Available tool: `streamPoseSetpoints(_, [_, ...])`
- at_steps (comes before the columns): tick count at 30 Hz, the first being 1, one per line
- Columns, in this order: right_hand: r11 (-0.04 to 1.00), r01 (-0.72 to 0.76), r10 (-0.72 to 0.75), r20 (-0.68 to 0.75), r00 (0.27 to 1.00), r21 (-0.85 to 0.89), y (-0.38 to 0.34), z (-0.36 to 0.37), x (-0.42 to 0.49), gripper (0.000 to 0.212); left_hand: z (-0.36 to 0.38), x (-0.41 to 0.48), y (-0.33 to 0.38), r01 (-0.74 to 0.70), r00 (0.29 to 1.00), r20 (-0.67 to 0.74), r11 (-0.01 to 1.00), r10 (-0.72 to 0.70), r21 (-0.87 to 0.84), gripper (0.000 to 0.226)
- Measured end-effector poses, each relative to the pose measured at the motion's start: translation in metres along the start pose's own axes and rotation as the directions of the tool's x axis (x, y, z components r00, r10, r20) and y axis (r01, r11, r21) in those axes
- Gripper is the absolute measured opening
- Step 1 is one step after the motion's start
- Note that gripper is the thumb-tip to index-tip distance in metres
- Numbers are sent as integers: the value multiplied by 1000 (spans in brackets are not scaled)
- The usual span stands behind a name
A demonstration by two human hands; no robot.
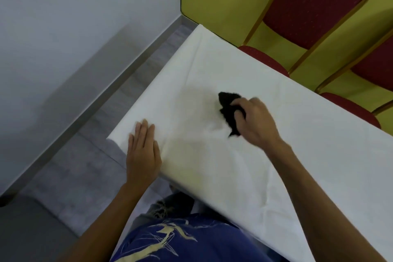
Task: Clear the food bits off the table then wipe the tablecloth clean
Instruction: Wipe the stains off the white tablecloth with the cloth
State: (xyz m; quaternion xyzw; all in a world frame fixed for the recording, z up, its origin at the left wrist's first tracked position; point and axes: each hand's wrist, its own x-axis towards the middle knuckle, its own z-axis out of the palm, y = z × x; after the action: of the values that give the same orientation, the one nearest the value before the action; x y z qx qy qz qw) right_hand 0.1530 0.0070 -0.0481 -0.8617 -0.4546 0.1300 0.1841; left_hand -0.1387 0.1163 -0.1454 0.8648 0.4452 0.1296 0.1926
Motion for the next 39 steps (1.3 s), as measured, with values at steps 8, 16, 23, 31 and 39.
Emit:
streamPoseSetpoints(8, [946,-310,298,-123,947,-92,-41,79,7,31,0,-3,-10,-47,999,27,999,46,27,53])
streamPoseSetpoints(16, [935,352,-328,477,815,41,-125,96,-100,32,7,-5,-14,-47,999,0,997,48,68,52])
streamPoseSetpoints(23, [923,379,-384,159,910,60,-127,72,-63,27,7,-13,-13,81,997,-6,996,-81,25,58])
streamPoseSetpoints(31, [807,579,-542,241,805,-120,-88,109,-36,57,5,-15,-7,89,995,-58,994,-86,57,55])
streamPoseSetpoints(39, [963,-215,201,-97,975,-165,14,23,111,46,5,-12,0,144,989,-49,988,-142,55,54])
